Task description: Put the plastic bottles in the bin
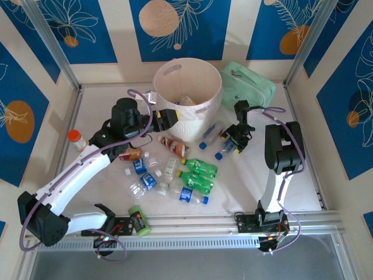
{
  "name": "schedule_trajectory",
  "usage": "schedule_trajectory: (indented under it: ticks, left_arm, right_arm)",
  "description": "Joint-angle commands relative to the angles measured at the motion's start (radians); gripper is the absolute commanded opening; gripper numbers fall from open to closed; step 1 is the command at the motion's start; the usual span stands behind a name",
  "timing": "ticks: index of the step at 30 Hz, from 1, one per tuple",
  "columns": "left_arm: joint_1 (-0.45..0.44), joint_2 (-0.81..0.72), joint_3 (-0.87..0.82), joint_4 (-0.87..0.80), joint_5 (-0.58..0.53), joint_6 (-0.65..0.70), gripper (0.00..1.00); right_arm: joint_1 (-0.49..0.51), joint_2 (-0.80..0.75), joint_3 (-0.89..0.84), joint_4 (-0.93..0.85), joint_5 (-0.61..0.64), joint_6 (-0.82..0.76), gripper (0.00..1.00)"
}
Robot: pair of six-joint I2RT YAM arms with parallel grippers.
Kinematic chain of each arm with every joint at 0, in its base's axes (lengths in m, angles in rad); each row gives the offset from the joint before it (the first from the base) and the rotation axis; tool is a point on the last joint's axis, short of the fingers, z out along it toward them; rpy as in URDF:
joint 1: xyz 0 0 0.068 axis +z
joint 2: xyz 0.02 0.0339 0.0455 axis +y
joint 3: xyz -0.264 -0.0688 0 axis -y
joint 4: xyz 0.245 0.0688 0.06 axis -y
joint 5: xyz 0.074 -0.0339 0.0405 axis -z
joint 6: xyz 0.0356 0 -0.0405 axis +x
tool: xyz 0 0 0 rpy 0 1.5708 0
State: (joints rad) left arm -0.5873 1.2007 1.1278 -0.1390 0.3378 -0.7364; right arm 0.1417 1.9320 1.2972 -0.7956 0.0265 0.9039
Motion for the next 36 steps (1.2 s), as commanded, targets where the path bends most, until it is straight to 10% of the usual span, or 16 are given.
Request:
schedule_trajectory:
  ticks: [1, 21, 36]
  left_arm:
    - [-0.012, 0.009, 0.024, 0.028, 0.012, -0.012, 0.62]
    - [-0.016, 0.032, 0.056, 0.051, 0.096, -0.006, 0.67]
    - [-0.160, 0.174, 0.188, 0.016, 0.275, 0.085, 0.72]
  right_arm:
    - [-0.007, -0.051, -0.019, -0.008, 0.019, -0.008, 0.64]
    - [0.010, -0.601, -0.085, -0.034, 0.062, -0.064, 0.59]
    - [0.048, -0.873, 0.007, 0.160, -0.212, -0.020, 0.58]
